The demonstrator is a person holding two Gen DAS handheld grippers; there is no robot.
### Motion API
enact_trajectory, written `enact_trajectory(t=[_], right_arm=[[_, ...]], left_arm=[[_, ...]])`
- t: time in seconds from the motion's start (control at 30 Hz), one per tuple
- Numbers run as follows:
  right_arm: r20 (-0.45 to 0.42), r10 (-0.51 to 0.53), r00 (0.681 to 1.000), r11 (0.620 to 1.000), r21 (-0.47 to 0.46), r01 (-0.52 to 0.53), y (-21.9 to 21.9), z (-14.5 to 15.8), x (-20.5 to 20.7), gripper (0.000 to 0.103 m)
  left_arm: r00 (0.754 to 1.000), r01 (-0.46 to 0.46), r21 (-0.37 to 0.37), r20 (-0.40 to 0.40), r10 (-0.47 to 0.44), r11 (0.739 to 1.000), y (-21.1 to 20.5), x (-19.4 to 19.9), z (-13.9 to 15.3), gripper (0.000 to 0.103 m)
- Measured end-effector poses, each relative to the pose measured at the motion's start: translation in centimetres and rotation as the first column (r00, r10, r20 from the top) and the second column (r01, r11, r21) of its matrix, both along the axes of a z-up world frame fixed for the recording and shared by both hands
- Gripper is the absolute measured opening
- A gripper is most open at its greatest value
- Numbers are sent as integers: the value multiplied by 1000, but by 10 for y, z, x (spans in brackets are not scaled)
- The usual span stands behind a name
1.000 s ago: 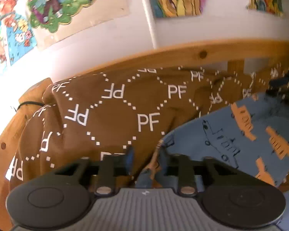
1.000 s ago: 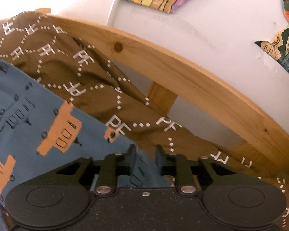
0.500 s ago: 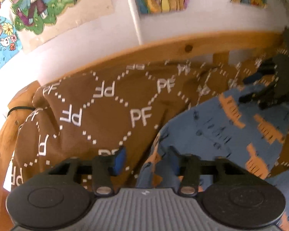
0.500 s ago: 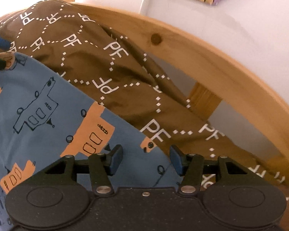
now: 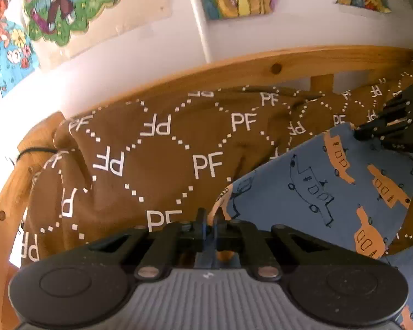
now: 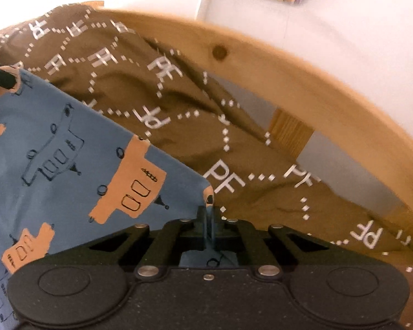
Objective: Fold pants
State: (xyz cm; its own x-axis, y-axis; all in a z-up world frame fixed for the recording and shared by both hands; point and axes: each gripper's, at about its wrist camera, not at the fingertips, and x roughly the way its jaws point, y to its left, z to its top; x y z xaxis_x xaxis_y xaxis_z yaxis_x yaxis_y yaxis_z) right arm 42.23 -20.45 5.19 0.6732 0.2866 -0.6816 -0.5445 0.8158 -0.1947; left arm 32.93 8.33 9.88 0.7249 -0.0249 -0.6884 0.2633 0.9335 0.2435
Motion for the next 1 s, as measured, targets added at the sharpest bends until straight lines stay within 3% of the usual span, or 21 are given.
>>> enact_trajectory(t=[0.3,0.4,0.57,0.8,0.93,1.0], right_arm=[[222,57,973,998,13,-61,-24,51,-97,1],[266,79,961,996,8,-84,-35,52,-153,1],[284,93,954,995,16,-101,-41,40,-226,1],[254,150,955,989,-36,-146,-28,16,-296,1],[217,152,964,988,-41,-146,-22,4,-304,1],[204,154,967,988,-45,-147,-20,-1,-304,1]], left_arm=[[985,98,16,143,-99,995,6,-53,15,4],[966,166,83,188,-179,983,6,-82,20,4],[931,268,216,193,-310,939,-2,-132,13,4],[891,400,319,87,-446,859,-11,-188,-23,4],[912,371,252,84,-402,894,-13,-171,-23,4],[918,348,252,104,-383,903,-15,-154,-19,10]])
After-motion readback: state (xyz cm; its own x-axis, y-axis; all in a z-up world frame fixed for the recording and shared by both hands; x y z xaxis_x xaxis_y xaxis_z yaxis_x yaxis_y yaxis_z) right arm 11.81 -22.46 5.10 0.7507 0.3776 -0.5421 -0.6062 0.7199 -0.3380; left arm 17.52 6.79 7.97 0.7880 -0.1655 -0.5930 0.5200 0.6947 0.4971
